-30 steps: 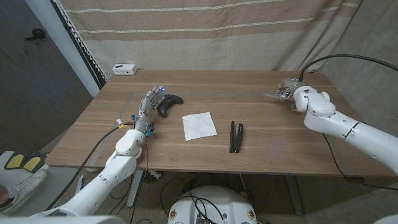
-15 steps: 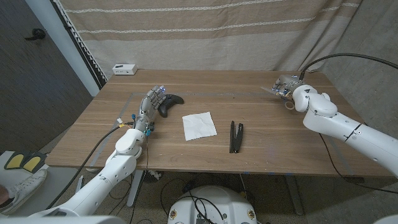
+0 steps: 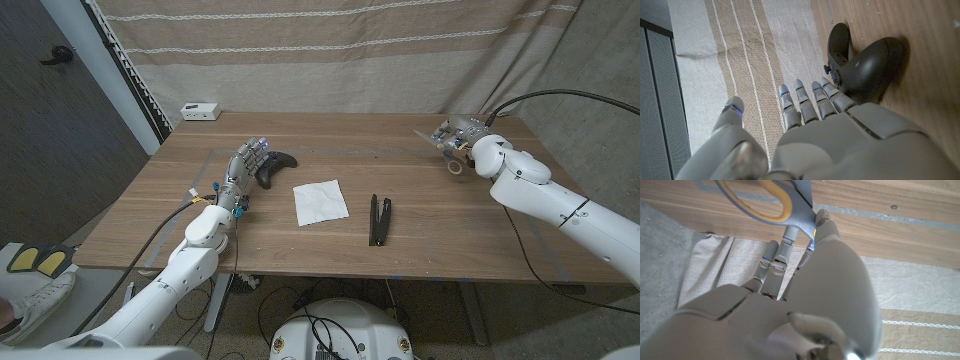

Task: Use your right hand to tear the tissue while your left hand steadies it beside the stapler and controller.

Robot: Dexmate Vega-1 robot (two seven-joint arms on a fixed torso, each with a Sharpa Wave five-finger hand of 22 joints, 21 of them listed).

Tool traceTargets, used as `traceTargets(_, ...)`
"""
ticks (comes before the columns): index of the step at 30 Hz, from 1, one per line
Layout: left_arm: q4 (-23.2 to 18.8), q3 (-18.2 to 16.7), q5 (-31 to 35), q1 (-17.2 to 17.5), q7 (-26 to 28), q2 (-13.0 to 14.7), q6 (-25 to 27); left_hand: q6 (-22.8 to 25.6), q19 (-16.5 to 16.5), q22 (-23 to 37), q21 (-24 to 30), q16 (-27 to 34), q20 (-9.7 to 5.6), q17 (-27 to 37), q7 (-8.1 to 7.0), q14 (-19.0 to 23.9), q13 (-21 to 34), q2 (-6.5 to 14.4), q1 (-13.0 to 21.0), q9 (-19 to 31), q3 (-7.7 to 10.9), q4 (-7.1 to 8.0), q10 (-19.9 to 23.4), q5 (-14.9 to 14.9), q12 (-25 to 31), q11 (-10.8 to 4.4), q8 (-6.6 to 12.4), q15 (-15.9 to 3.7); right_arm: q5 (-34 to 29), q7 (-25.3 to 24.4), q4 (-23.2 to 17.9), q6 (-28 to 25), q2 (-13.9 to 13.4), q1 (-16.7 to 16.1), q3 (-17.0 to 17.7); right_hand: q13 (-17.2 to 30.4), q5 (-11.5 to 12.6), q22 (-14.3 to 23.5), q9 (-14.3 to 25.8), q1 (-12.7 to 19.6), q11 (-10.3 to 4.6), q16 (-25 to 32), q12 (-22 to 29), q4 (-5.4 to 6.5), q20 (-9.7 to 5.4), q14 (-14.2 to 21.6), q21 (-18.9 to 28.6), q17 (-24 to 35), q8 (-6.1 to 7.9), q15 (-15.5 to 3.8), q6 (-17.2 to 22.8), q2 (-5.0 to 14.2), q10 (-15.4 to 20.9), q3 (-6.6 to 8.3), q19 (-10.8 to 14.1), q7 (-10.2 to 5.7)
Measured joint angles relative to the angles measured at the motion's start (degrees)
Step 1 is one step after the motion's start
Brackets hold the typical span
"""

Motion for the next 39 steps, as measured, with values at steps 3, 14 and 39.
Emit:
traceTargets(3, -0.1, -0.1, -0.2, 0.0, -0.2, 0.2, 0.3, 0.0, 0.0, 0.0, 0.0, 0.0, 0.00, 0.0, 0.00, 0.0, 0.0, 0.0, 0.0, 0.0, 0.00, 0.00, 0.0, 0.0, 0.0, 0.00, 0.00, 0.00, 1.5, -0.8, -0.2, 0.4, 0.1, -0.3, 0.6, 0.0, 0.0, 0.0, 0.0, 0.0, 0.00, 0.0, 0.0, 0.01, 0.31, 0.5, 0.4, -0.2, 0.00, -0.09, 0.1, 0.00, 0.0, -0.12, 0.3, 0.08)
traceTargets(14, -1.0, -0.7, -1.8, 0.2, -1.4, 0.6, 1.0, 0.0, 0.0, 0.0, 0.2, 0.0, 0.01, 0.0, 0.00, 0.0, 0.0, 0.0, 0.0, 0.0, 0.00, 0.00, 0.0, 0.0, 0.0, 0.00, 0.00, 0.00, 9.3, -5.5, -1.0, 1.6, 1.5, -2.0, 3.9, -0.5, 0.0, 0.0, 0.0, 0.2, 0.30, -0.3, -0.2, -0.10, 0.32, 0.8, 1.3, -0.6, -0.01, -0.20, 0.3, -0.22, 0.3, -0.25, 0.9, 0.28)
traceTargets(39, -7.9, -1.7, -3.1, 2.1, -1.3, 3.4, 4.1, 0.9, 0.0, 0.0, 0.2, 0.0, 0.01, 0.0, 0.33, 0.0, 0.0, 0.0, 0.0, 0.1, 0.00, 0.00, 0.0, -0.2, 0.0, 0.00, 0.00, 0.00, 26.2, -13.3, -1.1, 13.5, 3.9, -7.9, 11.8, -1.4, 0.2, 0.0, 0.0, 0.6, 0.09, -1.0, -0.9, -0.42, 0.32, 1.3, 2.6, -1.6, -0.41, -0.31, -0.5, -0.59, 0.5, -0.72, 0.5, 0.16)
